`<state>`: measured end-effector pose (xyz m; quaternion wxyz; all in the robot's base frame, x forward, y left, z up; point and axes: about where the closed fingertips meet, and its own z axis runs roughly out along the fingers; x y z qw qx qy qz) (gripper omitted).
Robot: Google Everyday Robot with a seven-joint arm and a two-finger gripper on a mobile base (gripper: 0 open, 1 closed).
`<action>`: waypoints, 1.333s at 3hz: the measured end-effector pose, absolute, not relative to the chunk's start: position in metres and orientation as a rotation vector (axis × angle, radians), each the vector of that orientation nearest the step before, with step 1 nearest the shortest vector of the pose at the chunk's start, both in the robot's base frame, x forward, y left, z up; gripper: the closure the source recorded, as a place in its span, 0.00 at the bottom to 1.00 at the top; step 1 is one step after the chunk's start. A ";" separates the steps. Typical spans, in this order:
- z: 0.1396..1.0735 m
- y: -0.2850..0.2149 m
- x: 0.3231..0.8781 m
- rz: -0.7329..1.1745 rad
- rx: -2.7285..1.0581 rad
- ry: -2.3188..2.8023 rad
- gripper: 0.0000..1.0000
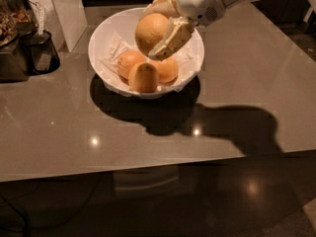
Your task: Pick orange from white bowl
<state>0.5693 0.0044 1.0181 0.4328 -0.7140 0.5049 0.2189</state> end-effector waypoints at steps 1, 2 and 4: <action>1.018 0.004 0.569 0.545 -1.779 1.258 1.00; 1.021 -0.016 0.547 0.532 -1.726 1.294 1.00; 1.011 -0.053 0.490 0.514 -1.557 1.373 1.00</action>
Offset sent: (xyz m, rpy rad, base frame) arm -0.0791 -0.0819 0.0121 0.0720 0.0192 -0.1982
